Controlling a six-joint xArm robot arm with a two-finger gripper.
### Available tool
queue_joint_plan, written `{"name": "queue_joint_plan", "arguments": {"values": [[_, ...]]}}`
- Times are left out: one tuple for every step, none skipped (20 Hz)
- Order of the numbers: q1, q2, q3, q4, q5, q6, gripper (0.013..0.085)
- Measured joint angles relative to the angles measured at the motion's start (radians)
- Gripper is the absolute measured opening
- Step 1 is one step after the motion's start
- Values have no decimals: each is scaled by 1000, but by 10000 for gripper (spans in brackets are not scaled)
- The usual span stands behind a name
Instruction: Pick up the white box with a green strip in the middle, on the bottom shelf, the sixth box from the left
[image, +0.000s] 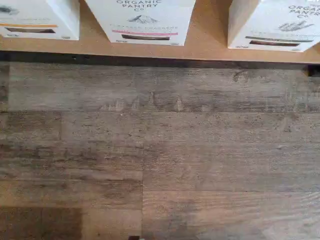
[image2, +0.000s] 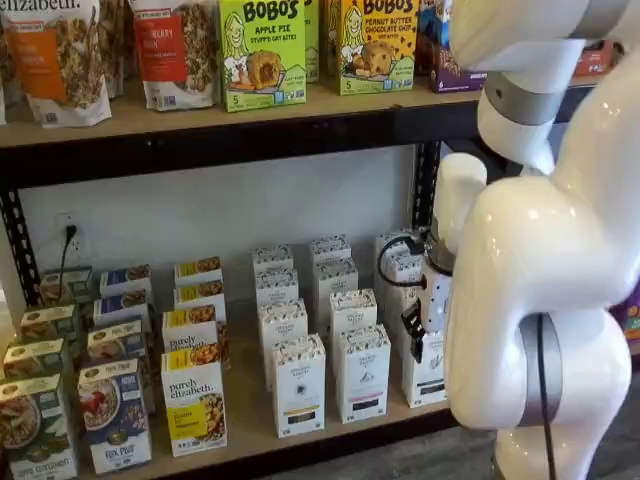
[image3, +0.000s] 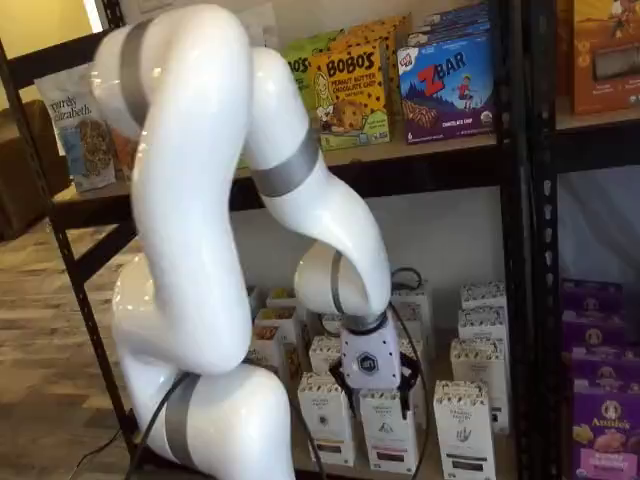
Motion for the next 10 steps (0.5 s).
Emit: {"name": "queue_joint_plan", "arguments": {"values": [[-3, 54, -28, -21, -23, 16, 850], [-3, 90, -48, -21, -41, 16, 850], [-1, 135, -74, -6, -61, 4, 850], [1, 166, -94, 5, -74, -5, 850], [4, 199, -115, 19, -86, -16, 850], [7, 240, -143, 38, -102, -31, 850], [7, 271, -166, 34, -111, -28, 850], [4, 296, -186, 22, -118, -19, 850], [0, 332, -215, 14, -130, -15, 850], [-3, 357, -236, 11, -139, -15, 850]]}}
